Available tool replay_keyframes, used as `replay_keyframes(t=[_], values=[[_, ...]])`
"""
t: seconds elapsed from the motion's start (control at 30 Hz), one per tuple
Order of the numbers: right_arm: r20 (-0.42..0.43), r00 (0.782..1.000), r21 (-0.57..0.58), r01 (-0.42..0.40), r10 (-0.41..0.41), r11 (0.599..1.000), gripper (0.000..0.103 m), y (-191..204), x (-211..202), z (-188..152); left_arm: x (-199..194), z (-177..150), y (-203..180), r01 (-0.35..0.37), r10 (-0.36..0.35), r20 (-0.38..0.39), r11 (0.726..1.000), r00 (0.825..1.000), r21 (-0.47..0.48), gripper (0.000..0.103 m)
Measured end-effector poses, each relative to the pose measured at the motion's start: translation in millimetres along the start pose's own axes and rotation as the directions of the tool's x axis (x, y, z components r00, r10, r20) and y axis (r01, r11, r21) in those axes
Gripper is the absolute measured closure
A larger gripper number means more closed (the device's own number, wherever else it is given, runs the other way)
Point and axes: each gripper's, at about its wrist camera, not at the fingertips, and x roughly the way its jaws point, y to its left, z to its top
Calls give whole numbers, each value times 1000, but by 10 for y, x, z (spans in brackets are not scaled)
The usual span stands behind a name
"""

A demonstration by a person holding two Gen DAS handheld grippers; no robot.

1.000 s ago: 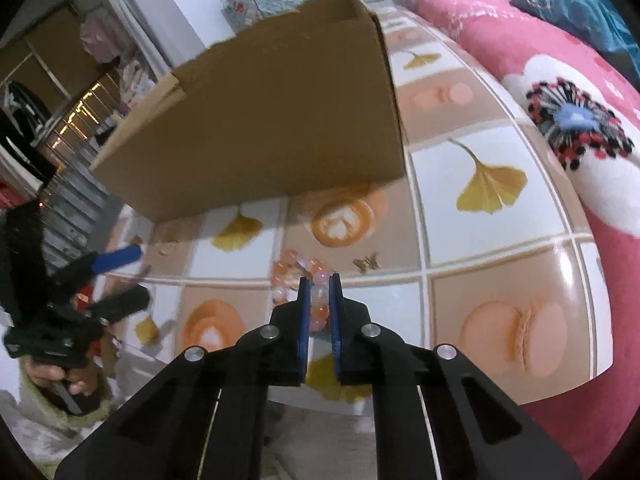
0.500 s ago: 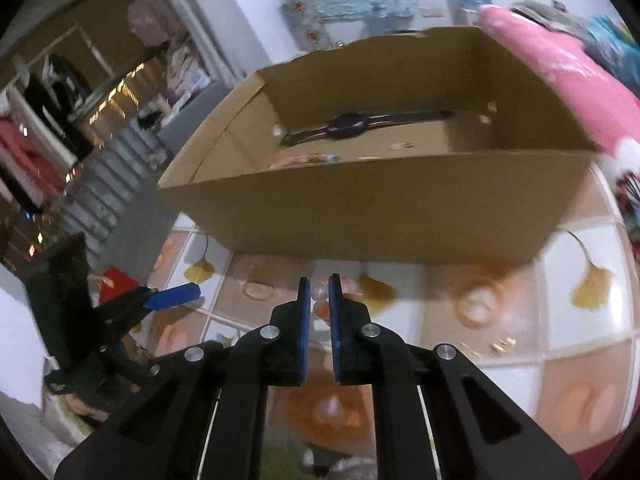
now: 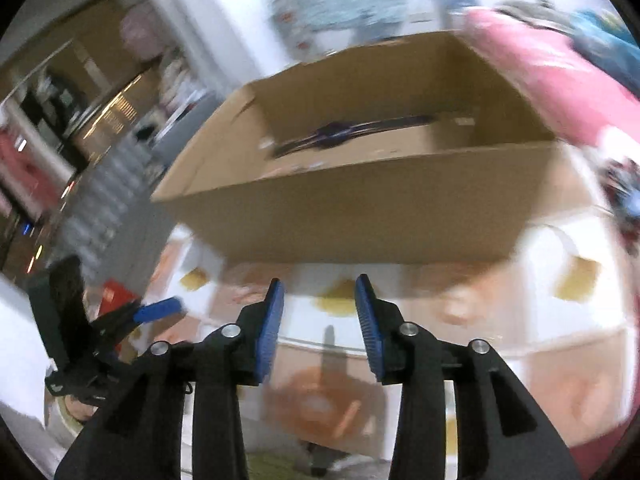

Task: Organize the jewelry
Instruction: 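Carry the pink bead bracelet into the box and open the right gripper, then move both tools back to the gold charms and pale bead bracelet on the table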

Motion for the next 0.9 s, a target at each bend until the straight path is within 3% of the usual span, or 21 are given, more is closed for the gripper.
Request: replay_keyframes(t=[0.07,0.13,0.3,0.5,0.83,0.9], values=[[27,996,30,79,-80,996,53,-193,-142,-61,26,26,-115,19,-19,2,999,1000,32,14],[37,978,42,205,-206,978,49,-375,-271,-165,65,31,-222,38,-37,-5,997,999,61,14],[-23,935,13,354,-354,935,38,-568,-273,-415,287,24,-584,76,-67,-65,985,996,156,14],[-28,887,-59,459,-462,886,29,-620,-165,-534,542,1,-975,64,-37,-120,970,992,235,14],[-10,835,-192,538,-549,821,7,-667,54,-440,868,92,-1188,-46,84,-157,971,984,233,13],[2,836,-208,537,-548,818,7,-655,53,-438,898,115,-1203,-73,112,-158,969,981,237,12]])
